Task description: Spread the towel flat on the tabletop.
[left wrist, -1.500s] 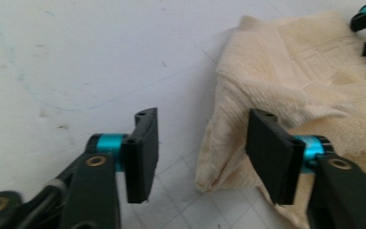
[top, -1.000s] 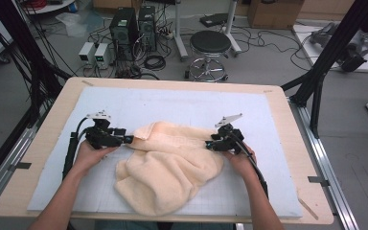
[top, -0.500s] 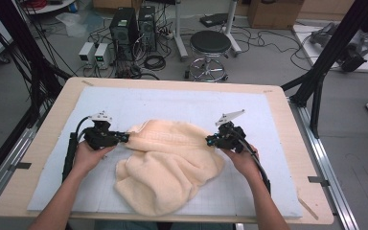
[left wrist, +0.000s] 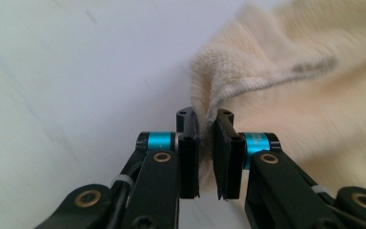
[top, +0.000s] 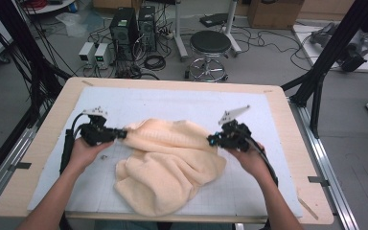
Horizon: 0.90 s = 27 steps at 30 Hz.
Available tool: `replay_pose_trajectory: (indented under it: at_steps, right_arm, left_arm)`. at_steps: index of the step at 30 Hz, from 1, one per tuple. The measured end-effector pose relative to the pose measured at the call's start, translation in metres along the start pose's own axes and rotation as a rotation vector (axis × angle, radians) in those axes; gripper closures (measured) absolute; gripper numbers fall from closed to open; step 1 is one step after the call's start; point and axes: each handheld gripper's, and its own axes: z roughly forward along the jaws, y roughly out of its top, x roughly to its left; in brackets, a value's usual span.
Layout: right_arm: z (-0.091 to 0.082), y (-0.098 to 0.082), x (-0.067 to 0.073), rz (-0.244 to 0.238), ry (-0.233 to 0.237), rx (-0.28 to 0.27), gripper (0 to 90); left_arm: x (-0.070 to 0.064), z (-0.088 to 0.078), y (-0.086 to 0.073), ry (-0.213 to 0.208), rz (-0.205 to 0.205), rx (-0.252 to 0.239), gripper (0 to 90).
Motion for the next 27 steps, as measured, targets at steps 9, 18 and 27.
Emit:
replay_pose_trajectory:
  at_steps: [9,18,27]
  right_arm:
    - [-0.016,0.087,-0.084,0.162,-0.241,-0.052,59.3]
    - [0.002,0.018,-0.048,0.157,-0.149,-0.044,56.9]
    - [0.005,-0.026,0.001,0.089,-0.054,-0.052,50.4]
  left_arm:
    - [0.017,0.024,0.080,0.186,0.039,-0.009,51.9]
    - [0.011,0.012,0.002,0.105,0.048,0.010,48.2]
    - [-0.029,-0.009,-0.052,-0.024,0.148,0.020,43.4]
